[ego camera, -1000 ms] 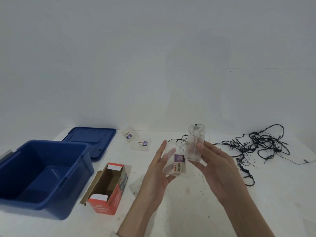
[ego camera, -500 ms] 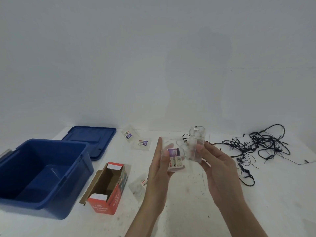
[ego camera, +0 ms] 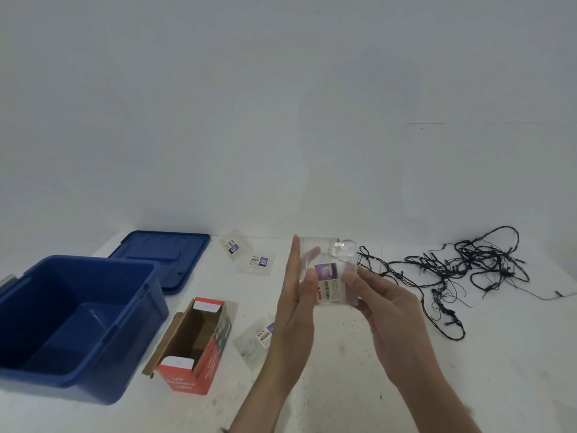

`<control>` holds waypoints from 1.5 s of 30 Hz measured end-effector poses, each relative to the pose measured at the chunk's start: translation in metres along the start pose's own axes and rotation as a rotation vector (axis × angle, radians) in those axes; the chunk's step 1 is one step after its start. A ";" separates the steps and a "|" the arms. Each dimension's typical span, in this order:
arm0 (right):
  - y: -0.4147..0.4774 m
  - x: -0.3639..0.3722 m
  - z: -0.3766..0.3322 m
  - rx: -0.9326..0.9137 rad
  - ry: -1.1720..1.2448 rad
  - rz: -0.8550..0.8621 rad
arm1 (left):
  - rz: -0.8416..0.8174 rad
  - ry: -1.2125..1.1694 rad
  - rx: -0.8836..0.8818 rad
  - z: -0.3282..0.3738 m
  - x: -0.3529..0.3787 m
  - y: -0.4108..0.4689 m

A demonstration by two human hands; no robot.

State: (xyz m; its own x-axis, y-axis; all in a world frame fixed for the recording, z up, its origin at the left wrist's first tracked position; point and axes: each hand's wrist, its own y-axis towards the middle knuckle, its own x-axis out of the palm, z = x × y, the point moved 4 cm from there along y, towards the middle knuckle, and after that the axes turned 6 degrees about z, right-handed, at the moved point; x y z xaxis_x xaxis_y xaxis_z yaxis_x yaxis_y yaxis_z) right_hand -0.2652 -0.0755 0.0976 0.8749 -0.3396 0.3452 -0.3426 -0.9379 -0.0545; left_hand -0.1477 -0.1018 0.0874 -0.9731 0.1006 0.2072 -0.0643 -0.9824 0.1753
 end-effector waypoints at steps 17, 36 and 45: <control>-0.006 0.006 0.005 -0.290 -0.456 0.028 | -0.044 -0.123 -0.138 -0.003 -0.001 0.001; -0.013 -0.003 -0.005 -0.543 -0.476 0.190 | 0.079 -0.053 -0.088 0.003 0.000 -0.004; -0.010 0.002 -0.009 -0.707 -0.777 0.178 | 0.108 -0.076 -0.073 0.005 -0.001 -0.005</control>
State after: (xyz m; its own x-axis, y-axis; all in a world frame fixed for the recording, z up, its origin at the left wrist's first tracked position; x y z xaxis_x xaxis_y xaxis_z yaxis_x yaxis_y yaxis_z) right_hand -0.2633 -0.0665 0.1072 0.6853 -0.6539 -0.3206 -0.3896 -0.7011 0.5971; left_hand -0.1449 -0.0964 0.0909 -0.9560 0.0022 0.2934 0.0216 -0.9967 0.0777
